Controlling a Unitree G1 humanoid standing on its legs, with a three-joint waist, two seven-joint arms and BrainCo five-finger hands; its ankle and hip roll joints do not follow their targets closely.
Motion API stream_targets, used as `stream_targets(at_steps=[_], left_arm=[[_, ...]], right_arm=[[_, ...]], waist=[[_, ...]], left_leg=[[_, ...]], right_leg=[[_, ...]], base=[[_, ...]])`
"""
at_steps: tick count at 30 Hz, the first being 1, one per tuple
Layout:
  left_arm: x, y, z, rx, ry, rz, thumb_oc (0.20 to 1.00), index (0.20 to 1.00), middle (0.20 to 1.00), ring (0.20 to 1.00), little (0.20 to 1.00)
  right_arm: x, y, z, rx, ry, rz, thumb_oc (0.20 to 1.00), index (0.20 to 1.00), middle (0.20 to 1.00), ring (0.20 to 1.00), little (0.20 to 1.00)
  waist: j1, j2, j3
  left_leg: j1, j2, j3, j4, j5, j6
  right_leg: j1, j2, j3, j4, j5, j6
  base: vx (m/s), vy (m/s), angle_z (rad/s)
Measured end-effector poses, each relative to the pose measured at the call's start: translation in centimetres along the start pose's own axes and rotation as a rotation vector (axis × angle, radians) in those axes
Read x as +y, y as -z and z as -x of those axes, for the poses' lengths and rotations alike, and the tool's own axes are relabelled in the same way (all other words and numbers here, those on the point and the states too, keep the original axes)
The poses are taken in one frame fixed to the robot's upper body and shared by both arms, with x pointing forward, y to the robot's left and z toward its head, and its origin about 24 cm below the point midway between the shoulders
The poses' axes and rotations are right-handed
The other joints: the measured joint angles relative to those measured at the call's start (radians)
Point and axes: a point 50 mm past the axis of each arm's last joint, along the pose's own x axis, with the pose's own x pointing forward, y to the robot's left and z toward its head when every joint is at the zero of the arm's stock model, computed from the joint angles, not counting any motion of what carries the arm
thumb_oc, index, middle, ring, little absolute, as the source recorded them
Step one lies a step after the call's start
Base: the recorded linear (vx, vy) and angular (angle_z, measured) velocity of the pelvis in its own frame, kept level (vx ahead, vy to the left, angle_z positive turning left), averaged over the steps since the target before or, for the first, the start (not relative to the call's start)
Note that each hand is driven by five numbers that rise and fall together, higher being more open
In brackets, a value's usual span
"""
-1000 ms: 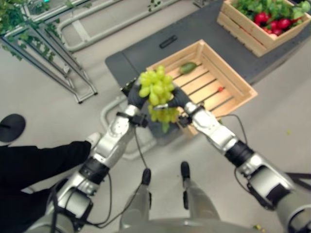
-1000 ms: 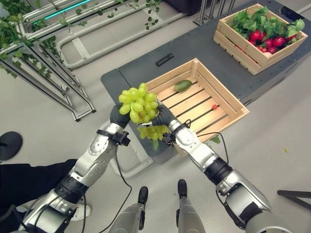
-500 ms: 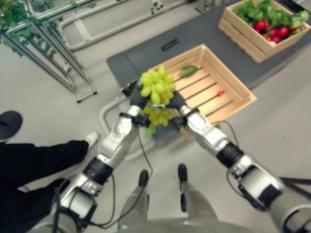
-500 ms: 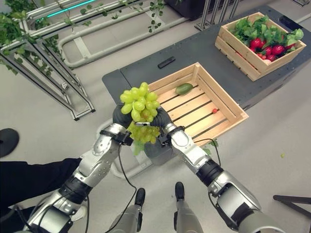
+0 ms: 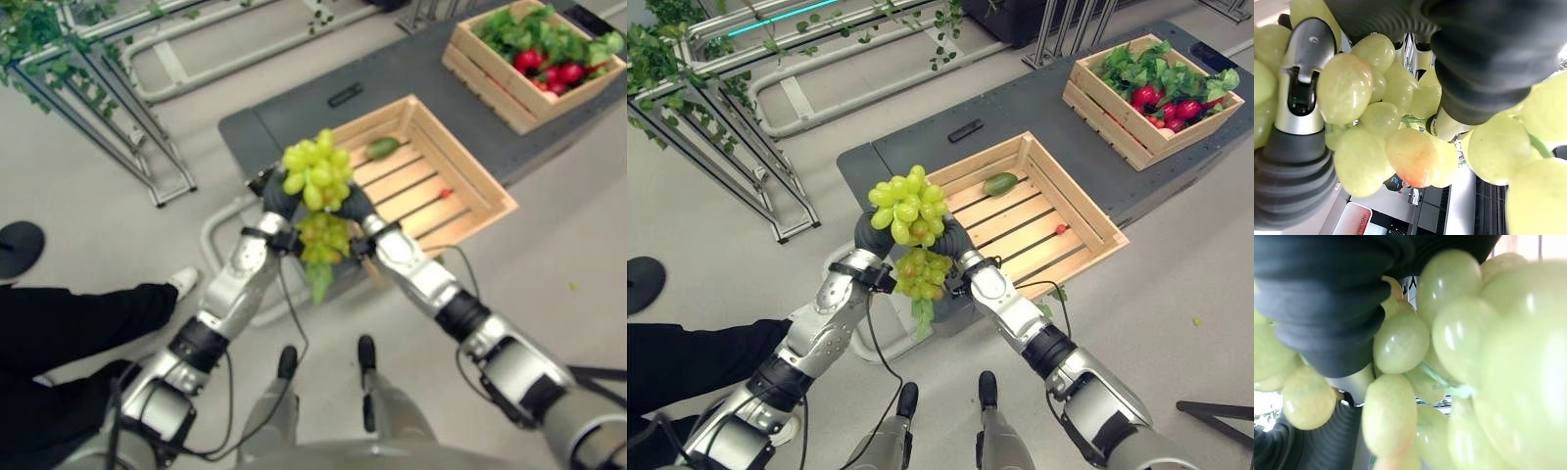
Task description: Pick up the fruits from the basket on one side to the basket on the other side
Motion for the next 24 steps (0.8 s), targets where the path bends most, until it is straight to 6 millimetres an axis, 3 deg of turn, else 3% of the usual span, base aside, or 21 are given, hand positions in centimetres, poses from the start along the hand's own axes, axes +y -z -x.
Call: stream_targets(at_steps=[1, 3, 9, 14, 24], left_arm=[[0.0, 0.1, 0.1, 0.002, -0.002, 0.002, 0.407, 0.407, 0.407, 0.407, 0.407], [-0.2, 0.6, 0.4, 0.016, -0.006, 0.018, 1.0, 1.0, 1.0, 1.0, 1.0], [-0.7, 1.0, 1.3, 0.016, -0.006, 0.064, 1.0, 1.0, 1.0, 1.0, 1.0], [-1.1, -0.1, 2.4, -0.055, 0.01, 0.113, 1.0, 1.0, 1.0, 1.0, 1.0], [3.4, 0.0, 6.1, -0.078, -0.202, 0.11, 1.0, 1.0, 1.0, 1.0, 1.0]], right_arm=[[0.0, 0.1, 0.1, 0.002, 0.002, -0.005, 0.2, 0.2, 0.2, 0.2, 0.2], [0.0, 0.8, 0.7, 0.019, 0.016, -0.028, 0.2, 0.2, 0.2, 0.2, 0.2], [-0.6, 1.6, 1.6, 0.032, 0.069, -0.08, 0.2, 0.2, 0.2, 0.2, 0.2], [-2.5, 2.5, 3.1, 0.058, 0.174, -0.1, 0.2, 0.2, 0.2, 0.2, 0.2], [-6.5, 4.5, 8.0, 0.12, 0.355, -0.069, 0.2, 0.2, 0.2, 0.2, 0.2]], waist=[[0.0, 0.0, 0.0], [-0.001, 0.0, 0.0], [-0.001, 0.0, 0.0], [0.001, -0.001, -0.001], [-0.002, -0.001, -0.003]], left_leg=[[0.001, 0.0, 0.0, 0.0, 0.0, 0.0], [0.006, 0.0, 0.0, -0.003, 0.0, 0.0], [0.032, 0.003, 0.001, -0.02, 0.001, 0.002], [0.036, 0.003, 0.001, -0.024, 0.002, 0.002], [0.072, 0.008, 0.0, -0.043, 0.002, 0.003]], right_leg=[[0.001, 0.0, 0.0, 0.0, 0.0, 0.0], [0.011, 0.0, 0.0, -0.01, 0.003, -0.003], [0.037, 0.0, 0.0, -0.021, -0.001, 0.0], [0.04, 0.0, 0.0, -0.022, -0.003, -0.001], [0.087, 0.002, -0.005, -0.052, -0.004, -0.002]], base=[[0.02, 0.001, 0.03], [0.03, -0.006, 0.05], [0.01, -0.001, 0.01], [0.01, -0.013, 0.01], [0.02, -0.036, 0.03]])
